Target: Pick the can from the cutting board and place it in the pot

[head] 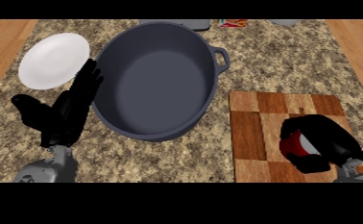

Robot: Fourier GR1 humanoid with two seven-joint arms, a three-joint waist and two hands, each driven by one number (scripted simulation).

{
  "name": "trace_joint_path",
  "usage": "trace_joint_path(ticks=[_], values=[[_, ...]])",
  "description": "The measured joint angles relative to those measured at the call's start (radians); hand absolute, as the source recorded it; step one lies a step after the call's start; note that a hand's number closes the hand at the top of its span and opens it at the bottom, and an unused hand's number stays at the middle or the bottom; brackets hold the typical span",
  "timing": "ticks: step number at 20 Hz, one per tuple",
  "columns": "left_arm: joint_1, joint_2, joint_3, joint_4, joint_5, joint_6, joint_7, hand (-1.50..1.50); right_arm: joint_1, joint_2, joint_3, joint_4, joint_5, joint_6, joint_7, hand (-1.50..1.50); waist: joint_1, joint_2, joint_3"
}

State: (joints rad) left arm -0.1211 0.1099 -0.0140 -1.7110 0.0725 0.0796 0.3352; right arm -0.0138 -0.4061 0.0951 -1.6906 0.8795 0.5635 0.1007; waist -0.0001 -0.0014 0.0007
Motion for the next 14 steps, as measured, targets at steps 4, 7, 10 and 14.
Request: trace_joint_path(ticks=[4,7,10,14], values=[[0.017,-0.019,-0.010,-0.001,-0.016,0.001,-0.027,0.00,0.021,-0.002,-0.015,-0.024,0.013,-0.011,-0.042,1.50,-0.001,-0.002,0.002],[-0.021,-0.016,0.003,0.020,-0.009,0.002,-0.004,0.00,0.013,0.123,0.050,-0.049,0.073,-0.039,0.108,1.50,-0.001,-0.001,0.000],[-0.023,-0.014,0.005,0.025,-0.009,0.001,0.001,0.00,0.035,0.259,0.131,-0.076,0.149,-0.109,0.313,1.50,-0.002,-0.004,-0.005],[-0.022,-0.009,0.006,0.024,-0.004,-0.008,0.006,0.00,0.052,0.346,0.307,-0.101,0.200,-0.226,0.598,1.50,0.004,-0.005,-0.005]])
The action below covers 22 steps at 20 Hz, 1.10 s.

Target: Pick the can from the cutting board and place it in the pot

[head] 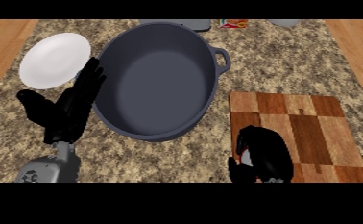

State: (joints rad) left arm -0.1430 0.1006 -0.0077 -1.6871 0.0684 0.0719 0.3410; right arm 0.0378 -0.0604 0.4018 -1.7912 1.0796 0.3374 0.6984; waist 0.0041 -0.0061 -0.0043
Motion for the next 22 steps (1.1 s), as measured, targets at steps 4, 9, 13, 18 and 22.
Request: trace_joint_path(ticks=[4,9,13,18,22], values=[[0.015,-0.004,-0.005,-0.006,-0.005,-0.002,-0.015,0.00,-0.040,0.036,0.161,-0.032,0.097,-0.081,0.248,1.50,0.002,0.000,0.003],[0.014,-0.014,-0.009,-0.009,-0.018,0.011,-0.019,0.00,-0.109,0.046,0.291,-0.123,0.227,-0.129,0.364,1.50,-0.002,0.000,0.004],[0.016,-0.007,0.001,0.004,-0.013,-0.004,-0.040,0.00,-0.201,0.046,0.357,-0.238,0.256,-0.103,0.408,1.50,-0.002,0.001,0.005],[0.007,-0.013,-0.006,-0.003,-0.015,0.001,-0.015,0.00,-0.382,0.044,0.394,-0.331,0.277,-0.046,0.420,1.50,0.001,0.001,0.004],[0.029,-0.011,-0.006,-0.018,-0.004,-0.015,-0.016,0.00,-0.559,0.043,0.372,-0.368,0.219,-0.008,0.430,1.50,0.008,0.000,0.003]])
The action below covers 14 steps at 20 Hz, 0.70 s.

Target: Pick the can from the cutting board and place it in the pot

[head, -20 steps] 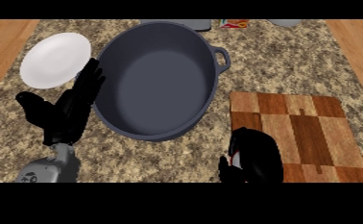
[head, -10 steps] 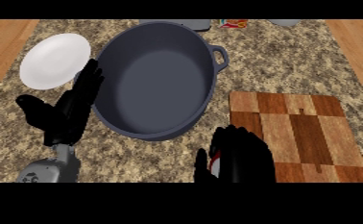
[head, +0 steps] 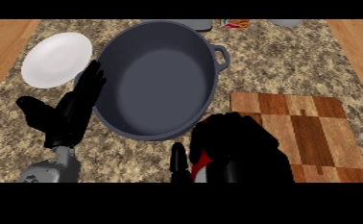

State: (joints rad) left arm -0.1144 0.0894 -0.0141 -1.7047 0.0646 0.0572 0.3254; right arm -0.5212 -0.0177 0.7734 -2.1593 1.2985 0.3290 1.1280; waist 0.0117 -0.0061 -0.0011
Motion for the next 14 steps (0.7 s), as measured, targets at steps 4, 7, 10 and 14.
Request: trace_joint_path(ticks=[4,7,10,14], values=[[-0.018,-0.002,0.001,0.016,-0.006,0.003,0.000,0.00,-0.169,0.001,-0.061,0.057,-0.096,0.003,0.019,1.50,0.006,0.000,0.000],[-0.015,-0.011,-0.012,0.000,-0.011,0.008,0.009,0.00,-0.255,0.002,-0.114,0.142,-0.156,-0.011,0.027,1.50,0.013,0.001,-0.001],[-0.033,-0.006,-0.004,0.013,-0.004,0.001,0.015,0.00,-0.334,0.003,-0.177,0.234,-0.212,-0.036,0.027,1.50,0.016,0.004,-0.001],[-0.037,-0.015,-0.016,0.014,-0.012,0.006,0.018,0.00,-0.437,0.004,-0.257,0.386,-0.270,-0.075,0.025,1.50,0.024,0.006,-0.001]])
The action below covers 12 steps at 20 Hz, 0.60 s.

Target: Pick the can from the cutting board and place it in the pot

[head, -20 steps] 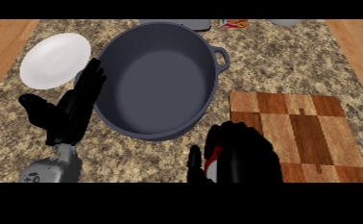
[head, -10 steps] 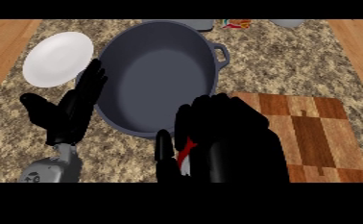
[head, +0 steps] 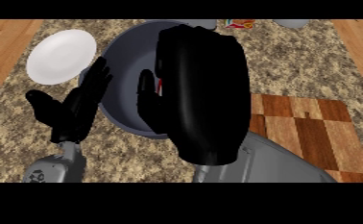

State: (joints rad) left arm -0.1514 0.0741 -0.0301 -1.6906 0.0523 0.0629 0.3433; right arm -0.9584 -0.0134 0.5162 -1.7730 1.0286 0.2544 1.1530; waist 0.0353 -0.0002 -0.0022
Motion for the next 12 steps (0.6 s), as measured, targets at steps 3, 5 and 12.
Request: trace_joint_path(ticks=[3,5,12], values=[[-0.007,-0.005,-0.005,0.007,-0.005,0.001,-0.004,0.00,-0.062,0.001,-0.030,0.135,-0.035,-0.036,-0.010,1.50,0.004,0.002,0.000],[-0.002,-0.012,-0.013,0.006,-0.011,0.005,-0.009,0.00,-0.093,0.002,-0.047,0.209,-0.061,-0.061,-0.016,1.50,0.004,0.003,0.001],[-0.015,-0.005,0.000,0.006,-0.004,0.000,0.005,0.00,-0.163,0.005,-0.045,0.473,-0.174,-0.171,-0.055,1.50,0.006,0.005,0.001]])
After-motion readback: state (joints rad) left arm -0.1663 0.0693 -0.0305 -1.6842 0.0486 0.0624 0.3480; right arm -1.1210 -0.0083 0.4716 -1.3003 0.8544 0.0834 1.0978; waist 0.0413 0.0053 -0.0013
